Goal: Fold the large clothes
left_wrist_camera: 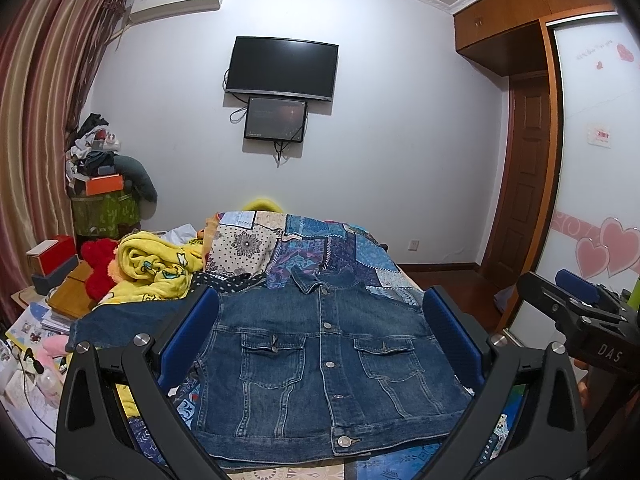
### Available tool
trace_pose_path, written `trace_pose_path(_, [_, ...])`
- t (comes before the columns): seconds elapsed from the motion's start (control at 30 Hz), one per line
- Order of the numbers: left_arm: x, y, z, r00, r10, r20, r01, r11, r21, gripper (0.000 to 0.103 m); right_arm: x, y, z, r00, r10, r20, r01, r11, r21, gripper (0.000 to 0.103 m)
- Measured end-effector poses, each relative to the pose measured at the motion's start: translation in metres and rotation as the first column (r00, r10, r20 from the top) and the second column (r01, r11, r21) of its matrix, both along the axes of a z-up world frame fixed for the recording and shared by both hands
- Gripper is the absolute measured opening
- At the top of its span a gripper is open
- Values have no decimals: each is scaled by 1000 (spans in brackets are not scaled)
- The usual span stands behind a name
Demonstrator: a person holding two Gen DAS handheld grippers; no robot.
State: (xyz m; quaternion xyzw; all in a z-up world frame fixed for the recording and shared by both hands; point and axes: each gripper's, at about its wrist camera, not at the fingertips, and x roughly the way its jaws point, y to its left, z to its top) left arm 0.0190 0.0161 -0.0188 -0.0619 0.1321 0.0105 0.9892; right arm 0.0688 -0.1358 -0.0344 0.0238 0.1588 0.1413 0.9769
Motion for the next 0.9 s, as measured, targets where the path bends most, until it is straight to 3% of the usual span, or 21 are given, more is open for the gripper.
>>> trace_pose_path(0.37, [28, 24, -16, 999, 29, -46, -30, 999, -20, 103, 21, 18, -13, 998, -1, -57, -2, 999, -51, 103])
trace_pose_path(0.57, [60, 58, -39, 988, 97, -121, -103, 994, -43, 103, 47, 36, -29, 993, 2, -121, -14, 996, -93, 103])
trace_pose_path(0.7, [83, 89, -59, 965, 193, -177, -203, 979, -39, 103, 66, 47, -45, 984, 6, -178, -27, 993, -118, 103])
trace_pose_path(0.9, [117, 149, -100, 909, 315, -274, -332, 943, -18, 103, 95, 63, -71, 964, 9, -266, -51, 987, -151, 103])
